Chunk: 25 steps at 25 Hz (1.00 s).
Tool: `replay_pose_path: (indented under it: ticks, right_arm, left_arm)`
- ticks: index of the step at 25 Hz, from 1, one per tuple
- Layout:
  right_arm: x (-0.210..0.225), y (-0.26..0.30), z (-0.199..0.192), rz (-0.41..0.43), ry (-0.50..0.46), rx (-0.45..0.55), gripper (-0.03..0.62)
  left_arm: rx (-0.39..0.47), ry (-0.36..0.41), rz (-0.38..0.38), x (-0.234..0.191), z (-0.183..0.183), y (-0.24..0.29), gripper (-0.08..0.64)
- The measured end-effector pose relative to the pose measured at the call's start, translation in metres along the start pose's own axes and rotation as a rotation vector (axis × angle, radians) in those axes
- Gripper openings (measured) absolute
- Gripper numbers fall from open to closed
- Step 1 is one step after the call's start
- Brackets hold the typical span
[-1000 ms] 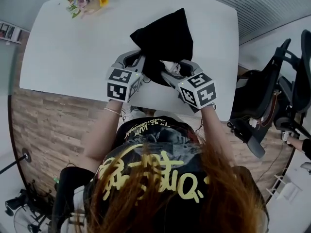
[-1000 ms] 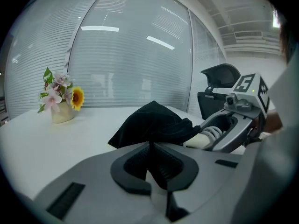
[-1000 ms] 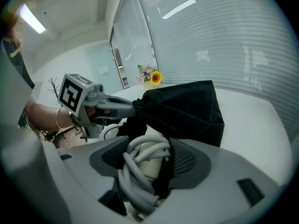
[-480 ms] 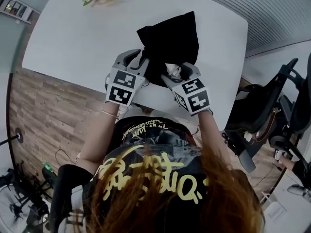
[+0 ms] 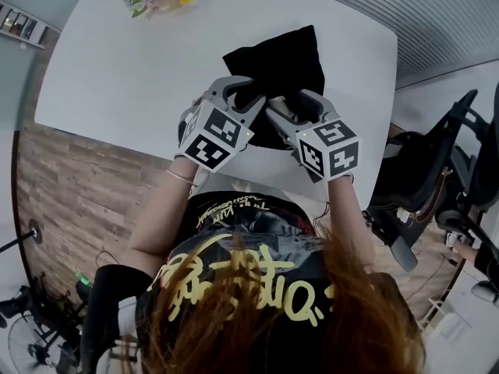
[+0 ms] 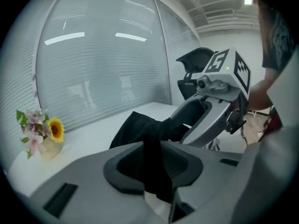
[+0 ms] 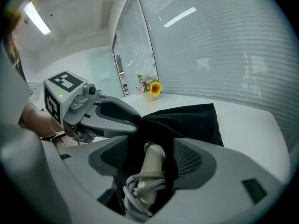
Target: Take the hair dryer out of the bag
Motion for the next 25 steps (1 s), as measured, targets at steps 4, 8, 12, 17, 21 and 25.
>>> replay_pose_path:
  ticks: [4, 8, 12, 17, 21, 25]
  right_arm:
    - [-0.007, 0.009, -0.003, -0.116, -0.084, -0.031, 0.293]
    - [-0.025, 0.009, -0.008, -0.115, -0.120, -0.082, 0.291]
    - [-0.023, 0.021, -0.012, -0.176, -0.162, -0.159, 0.291]
    - [-0.005, 0.036, -0.014, -0.256, -0.125, -0.253, 0.291]
    - [0.000, 0.051, -0.022, -0.288, -0.140, -0.408, 0.291]
    - [0.004, 0.059, -0.027, -0.332, -0.159, -0.502, 0.291]
  left_arm:
    - [0.040, -0.047, -0.109, -0.001, -0.002, 0.006, 0.029]
    - [0.100, -0.078, -0.222, -0.010, 0.006, 0.006, 0.017]
    - [0.159, -0.121, -0.300, -0.020, 0.015, 0.005, 0.014]
    - [0.197, -0.112, -0.365, -0.020, 0.017, 0.006, 0.015]
    - [0.203, -0.110, -0.413, -0.019, 0.013, 0.008, 0.018]
    - [0.198, -0.087, -0.425, -0.021, 0.007, 0.009, 0.054]
Point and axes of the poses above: the fingertips, and each gripper's own axes: y forward along the fingers, x to its right, z out of its top, the point moved 2 cm from there along -y, backward along the fingers
